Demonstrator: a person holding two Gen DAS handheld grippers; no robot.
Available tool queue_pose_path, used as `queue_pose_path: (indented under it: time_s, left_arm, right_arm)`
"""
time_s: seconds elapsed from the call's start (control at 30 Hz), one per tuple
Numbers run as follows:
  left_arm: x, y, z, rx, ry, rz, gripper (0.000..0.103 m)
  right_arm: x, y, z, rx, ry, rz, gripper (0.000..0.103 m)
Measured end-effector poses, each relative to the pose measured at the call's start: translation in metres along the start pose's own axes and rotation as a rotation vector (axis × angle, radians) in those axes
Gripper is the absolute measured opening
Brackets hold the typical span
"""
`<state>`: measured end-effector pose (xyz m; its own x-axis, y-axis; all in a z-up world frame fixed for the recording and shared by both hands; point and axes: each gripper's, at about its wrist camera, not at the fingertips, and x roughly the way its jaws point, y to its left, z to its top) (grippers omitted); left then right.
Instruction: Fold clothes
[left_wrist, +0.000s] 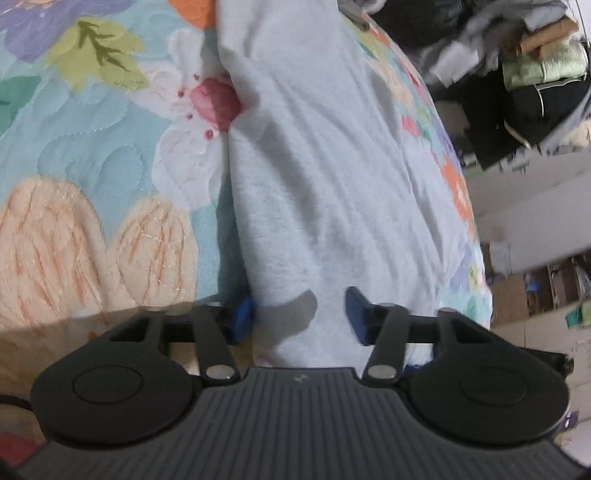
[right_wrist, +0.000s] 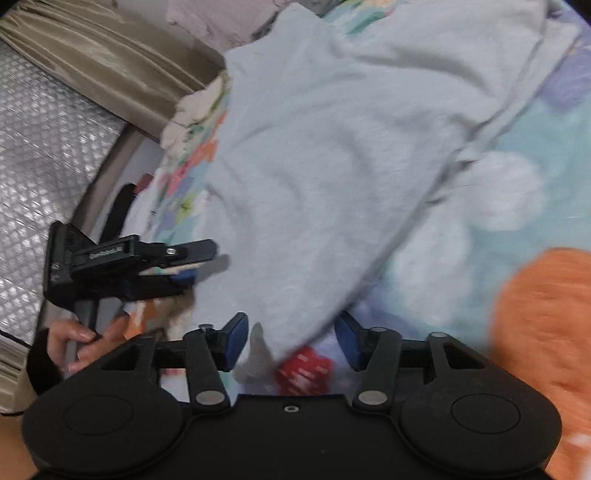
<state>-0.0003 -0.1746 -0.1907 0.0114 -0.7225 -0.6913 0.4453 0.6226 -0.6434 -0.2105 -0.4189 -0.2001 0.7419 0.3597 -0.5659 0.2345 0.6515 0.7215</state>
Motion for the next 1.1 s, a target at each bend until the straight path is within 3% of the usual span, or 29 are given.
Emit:
queue_pose_path:
  time_s: [0.03,0.07,0.1,0.13,0.2,0.27,0.4,0.63,0.73,0.77,0.87,0.97,1.03,1.1]
  left_arm:
    - [-0.001,-0.003,-0.002,0.021,-0.007,0.010,0.012]
    - [-0.006,-0.008,-0.004,0.037,-0.025,0.012,0.010]
    - [-0.014,-0.012,-0.007,0.041,-0.051,0.011,0.010]
    - [-0.023,-0.016,-0.011,0.042,-0.075,0.014,0.010]
    - [-0.042,-0.022,-0.020,0.042,-0.125,0.021,0.010]
    - [-0.036,-0.018,-0.026,0.024,-0.104,0.054,0.010]
    - [-0.013,-0.007,-0.034,-0.015,-0.030,0.131,0.010]
    - [-0.019,-0.019,-0.033,0.088,-0.011,0.187,0.016]
    - [-0.035,-0.018,-0.028,0.118,-0.046,0.166,0.017]
    - [-0.042,-0.018,-0.024,0.127,-0.077,0.154,0.017]
    - [-0.057,-0.018,-0.014,0.094,-0.145,0.164,0.017]
    - [-0.043,-0.041,0.003,0.052,-0.117,0.104,0.021]
    - [-0.022,-0.068,0.012,0.111,-0.072,0.056,0.025]
    - [0.004,-0.098,0.015,0.233,-0.035,0.069,0.026]
  right_arm:
    - [0.006,0.001,0.002,0.003,-0.004,0.016,0.061]
    - [0.008,0.004,0.003,0.001,-0.004,0.019,0.050]
    - [0.010,0.008,0.005,-0.003,-0.003,0.019,0.034]
    - [0.008,0.010,0.005,-0.006,-0.003,0.022,0.010]
    - [-0.007,0.011,0.003,-0.003,-0.044,0.082,0.010]
    - [-0.016,0.010,-0.003,0.000,-0.040,0.116,0.009]
    - [0.005,0.007,-0.017,-0.026,0.047,-0.008,0.009]
    - [-0.005,0.018,-0.014,-0.099,0.085,-0.090,0.011]
    - [-0.019,0.021,-0.008,-0.165,0.085,-0.158,0.027]
    - [-0.026,0.021,-0.004,-0.183,0.076,-0.184,0.037]
    - [-0.060,0.011,0.011,-0.194,-0.014,-0.253,0.049]
    - [-0.085,-0.016,0.028,-0.107,-0.114,-0.272,0.054]
    - [-0.096,-0.038,0.040,-0.003,-0.177,-0.256,0.054]
    - [-0.104,-0.061,0.051,0.134,-0.239,-0.217,0.054]
